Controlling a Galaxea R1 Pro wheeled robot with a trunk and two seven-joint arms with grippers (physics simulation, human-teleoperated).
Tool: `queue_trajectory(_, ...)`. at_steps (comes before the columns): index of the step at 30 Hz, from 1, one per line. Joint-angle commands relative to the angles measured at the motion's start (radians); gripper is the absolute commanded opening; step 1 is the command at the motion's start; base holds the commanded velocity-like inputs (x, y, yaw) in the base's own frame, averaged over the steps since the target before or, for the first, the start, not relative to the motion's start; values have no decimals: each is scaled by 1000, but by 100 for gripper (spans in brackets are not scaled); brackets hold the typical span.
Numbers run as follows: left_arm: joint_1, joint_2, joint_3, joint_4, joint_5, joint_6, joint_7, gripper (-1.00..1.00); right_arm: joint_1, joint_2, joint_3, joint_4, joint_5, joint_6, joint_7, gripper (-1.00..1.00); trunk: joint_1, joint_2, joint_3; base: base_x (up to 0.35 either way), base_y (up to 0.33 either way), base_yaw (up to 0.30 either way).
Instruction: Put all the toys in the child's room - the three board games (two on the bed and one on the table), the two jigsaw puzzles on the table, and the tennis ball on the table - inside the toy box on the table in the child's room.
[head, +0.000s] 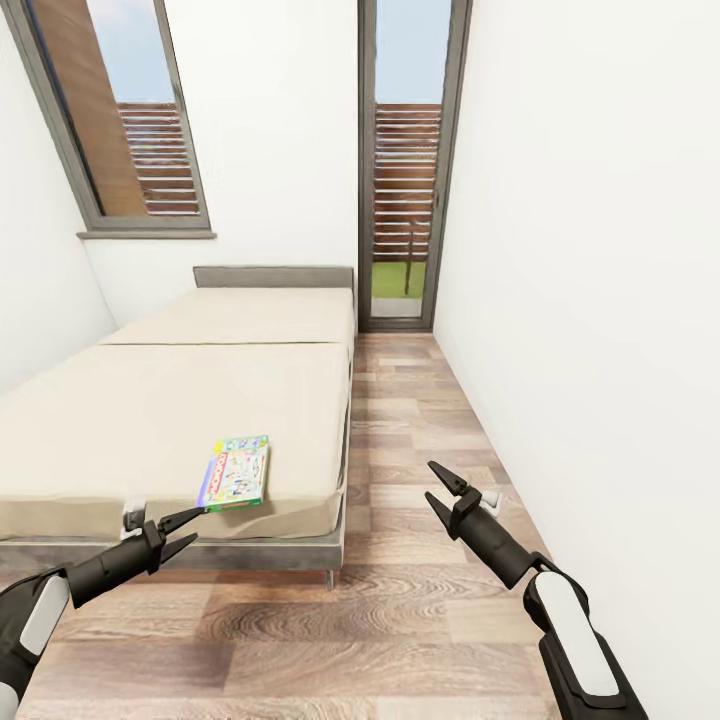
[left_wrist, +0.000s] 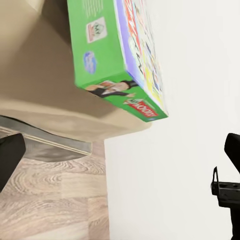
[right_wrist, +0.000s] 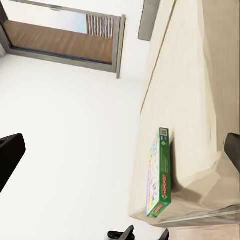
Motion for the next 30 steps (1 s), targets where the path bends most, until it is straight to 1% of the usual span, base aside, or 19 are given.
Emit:
queue_trajectory(1, -1, 0, 1, 0, 3, 6, -1, 100, -1, 1, -3, 0, -2, 8, 1, 100, 0, -1, -5, 0, 0, 0)
queue_trajectory(3, -1, 0, 1, 0, 3, 6, -1, 100, -1, 2, -3, 0, -1, 8, 1, 100, 1, -1, -13, 0, 0, 0)
queue_trajectory(17, -1, 0, 2, 0, 3, 5, -1, 100, -1, 2, -3, 0, 3, 8, 1, 100, 1, -1, -13, 1, 0, 0)
queue_trajectory(21, -1, -1, 14, 0, 3, 5, -1, 100, -1, 2, -3, 0, 3, 8, 1, 100, 1, -1, -13, 121, 52, 0)
queue_trajectory(24, -1, -2, 32, 0, 3, 4, 0, 100, -1, 2, -3, 0, 4, 8, 1, 100, 1, -1, -13, 159, 41, 0)
queue_trajectory(30, -1, -3, 44, 0, 3, 3, -1, 100, -1, 2, -3, 0, 6, 8, 1, 100, 1, -1, -13, 52, 12, 0)
